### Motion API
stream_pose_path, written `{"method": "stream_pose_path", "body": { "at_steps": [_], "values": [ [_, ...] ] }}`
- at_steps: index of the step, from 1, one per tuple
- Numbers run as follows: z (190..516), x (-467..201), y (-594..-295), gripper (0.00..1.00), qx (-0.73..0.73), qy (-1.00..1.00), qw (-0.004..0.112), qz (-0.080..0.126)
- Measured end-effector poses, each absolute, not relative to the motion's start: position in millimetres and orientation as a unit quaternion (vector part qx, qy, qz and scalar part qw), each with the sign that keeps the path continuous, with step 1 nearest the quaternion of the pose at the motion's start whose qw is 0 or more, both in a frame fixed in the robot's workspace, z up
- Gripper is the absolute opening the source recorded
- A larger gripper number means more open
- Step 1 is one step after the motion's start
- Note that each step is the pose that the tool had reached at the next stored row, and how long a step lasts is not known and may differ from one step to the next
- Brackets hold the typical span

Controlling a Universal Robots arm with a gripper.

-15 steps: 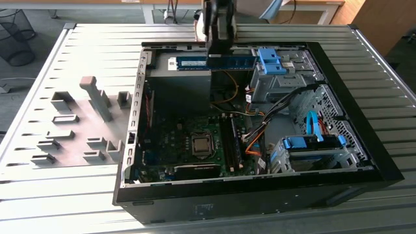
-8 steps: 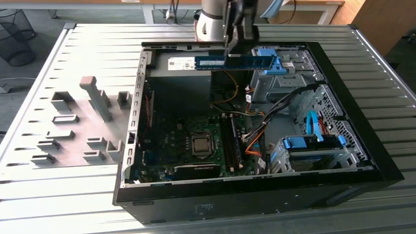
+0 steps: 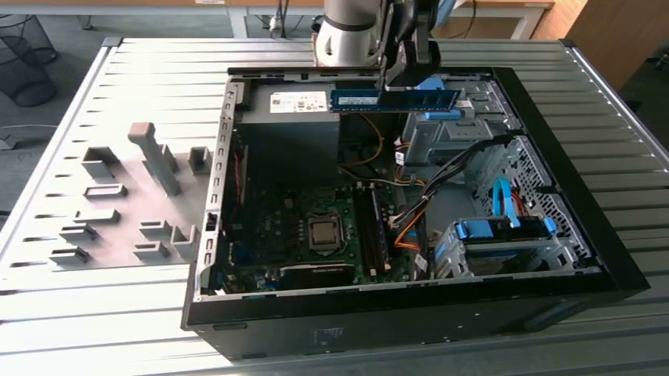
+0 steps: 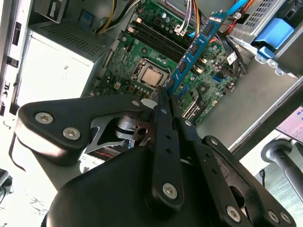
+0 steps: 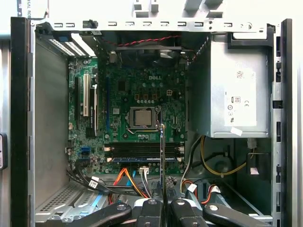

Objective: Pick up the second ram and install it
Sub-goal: 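Insert the second ram into the second slot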

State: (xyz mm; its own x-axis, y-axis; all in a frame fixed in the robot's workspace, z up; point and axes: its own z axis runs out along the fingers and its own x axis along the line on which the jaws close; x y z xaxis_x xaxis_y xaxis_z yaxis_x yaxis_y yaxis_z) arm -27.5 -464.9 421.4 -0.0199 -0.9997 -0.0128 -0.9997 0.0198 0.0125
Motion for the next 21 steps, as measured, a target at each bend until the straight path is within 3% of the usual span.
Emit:
{"method": "stream_pose_path", "body": {
  "at_steps": [21],
  "values": [
    [420.8, -27.5, -464.9, 0.14, -0.686, 0.728, 0.0, 0.009]
  ]
}}
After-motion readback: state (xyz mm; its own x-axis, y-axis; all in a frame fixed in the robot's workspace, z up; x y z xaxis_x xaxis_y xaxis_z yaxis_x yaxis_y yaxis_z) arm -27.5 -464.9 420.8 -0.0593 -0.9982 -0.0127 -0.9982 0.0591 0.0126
